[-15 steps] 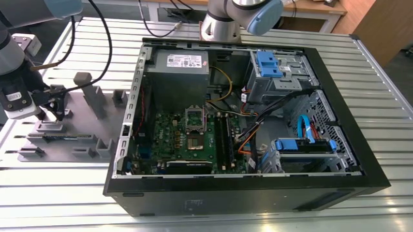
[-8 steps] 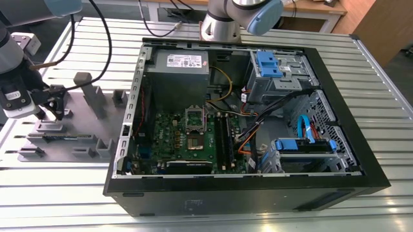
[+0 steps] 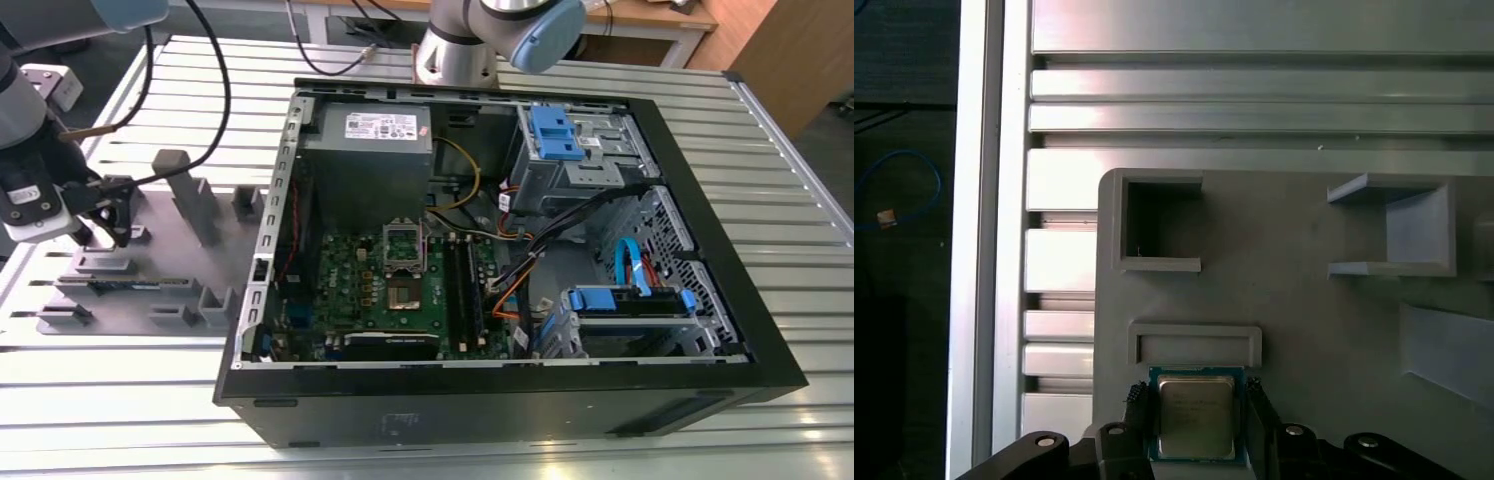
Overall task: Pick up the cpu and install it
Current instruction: 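Pick up the cpu and move it towards the insertion slot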
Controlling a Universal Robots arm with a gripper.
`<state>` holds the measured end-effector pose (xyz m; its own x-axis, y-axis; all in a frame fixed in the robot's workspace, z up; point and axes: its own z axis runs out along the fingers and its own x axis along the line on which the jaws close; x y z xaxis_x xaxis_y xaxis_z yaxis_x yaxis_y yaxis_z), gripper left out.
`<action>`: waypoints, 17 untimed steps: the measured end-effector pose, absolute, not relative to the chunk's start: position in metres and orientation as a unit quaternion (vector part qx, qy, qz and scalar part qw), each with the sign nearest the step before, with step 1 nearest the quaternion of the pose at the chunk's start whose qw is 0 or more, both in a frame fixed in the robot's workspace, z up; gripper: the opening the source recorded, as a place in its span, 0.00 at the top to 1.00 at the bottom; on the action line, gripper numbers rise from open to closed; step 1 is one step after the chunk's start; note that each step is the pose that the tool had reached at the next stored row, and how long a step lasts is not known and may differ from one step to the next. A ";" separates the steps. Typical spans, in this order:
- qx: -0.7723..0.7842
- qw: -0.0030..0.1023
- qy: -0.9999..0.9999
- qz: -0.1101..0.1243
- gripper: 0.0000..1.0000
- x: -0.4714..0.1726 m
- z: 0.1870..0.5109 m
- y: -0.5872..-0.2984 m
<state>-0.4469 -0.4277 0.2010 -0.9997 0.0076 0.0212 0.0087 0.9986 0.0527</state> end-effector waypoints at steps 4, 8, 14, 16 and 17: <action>-0.004 0.011 -1.000 -0.026 0.53 -0.447 0.201 -0.428; -0.004 0.011 -1.000 -0.026 0.53 -0.447 0.203 -0.428; -0.004 0.010 -1.000 -0.026 0.53 -0.447 0.206 -0.428; -0.004 0.010 -1.000 -0.026 0.53 -0.447 0.207 -0.428; -0.004 0.010 -1.000 -0.026 0.53 -0.447 0.208 -0.428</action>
<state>-0.4469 -0.4277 0.2077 -0.9997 0.0076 0.0211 0.0087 0.9986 0.0528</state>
